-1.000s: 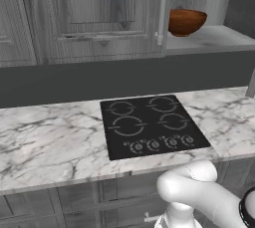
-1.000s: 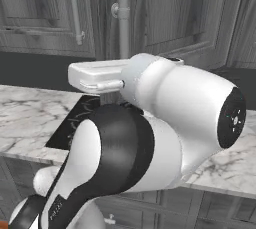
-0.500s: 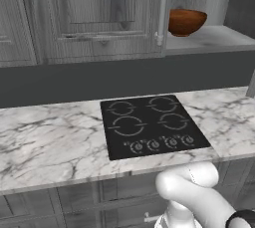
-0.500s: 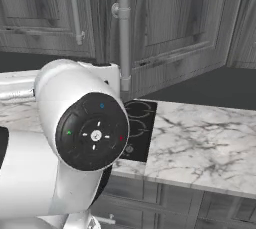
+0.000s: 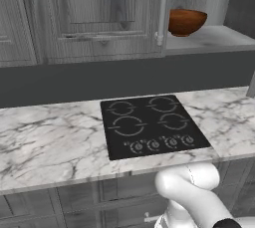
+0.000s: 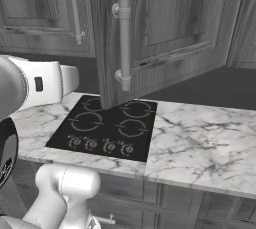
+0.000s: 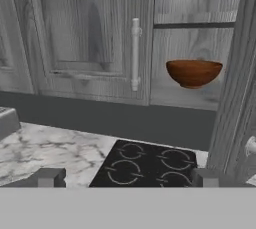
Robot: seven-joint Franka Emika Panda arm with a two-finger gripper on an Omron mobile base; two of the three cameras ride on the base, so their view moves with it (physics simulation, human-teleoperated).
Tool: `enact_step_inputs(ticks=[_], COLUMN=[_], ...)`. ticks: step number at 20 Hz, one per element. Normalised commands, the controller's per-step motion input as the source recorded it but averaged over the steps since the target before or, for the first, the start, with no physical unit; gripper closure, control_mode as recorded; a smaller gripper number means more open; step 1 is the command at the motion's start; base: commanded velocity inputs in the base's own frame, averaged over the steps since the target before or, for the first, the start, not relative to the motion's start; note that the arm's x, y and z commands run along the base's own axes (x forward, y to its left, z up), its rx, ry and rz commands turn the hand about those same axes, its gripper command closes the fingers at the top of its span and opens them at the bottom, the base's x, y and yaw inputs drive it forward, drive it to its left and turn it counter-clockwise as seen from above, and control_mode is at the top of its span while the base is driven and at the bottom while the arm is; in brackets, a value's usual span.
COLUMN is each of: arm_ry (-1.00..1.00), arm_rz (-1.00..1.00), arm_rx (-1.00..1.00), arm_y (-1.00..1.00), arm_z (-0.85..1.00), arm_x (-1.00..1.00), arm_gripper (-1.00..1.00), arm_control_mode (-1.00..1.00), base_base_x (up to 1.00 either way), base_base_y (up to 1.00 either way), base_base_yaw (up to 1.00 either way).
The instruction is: Move the bowls from the cabinet to the plates on the dining table.
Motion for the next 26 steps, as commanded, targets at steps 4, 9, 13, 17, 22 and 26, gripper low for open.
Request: enact_step_inputs(ticks=[4, 9, 13, 17, 22, 26], arm_ry=[0.11, 0.06, 0.04, 0.00, -0.03, -0.08], arm_rz=[-0.34, -0.35, -0.35, -0.33, -0.30, -0.23], arm_rx=[-0.14, -0.16, -0.18, -0.22, -0.19, -0.18], arm_y=[0.17, 0.17, 0.20, 0.29, 0.21, 0.26], arm_z=[0.00, 0.02, 0.00, -0.02, -0.16, -0.22], arm_x=[0.00, 0.02, 0.05, 0.19, 0.20, 0.27], arm_gripper=[-1.00, -1.00, -1.00, -1.00, -1.00, -1.00], arm_control_mode=[-1.00, -1.00, -1.00, -1.00, -1.00, -1.00], base_base_x=[0.00, 0.00, 0.00, 0.00, 0.00, 0.00], base_base_y=[0.00, 0.00, 0.00, 0.00, 0.00, 0.00], base_base_yaw=[0.00, 0.00, 0.00, 0.00, 0.00, 0.00])
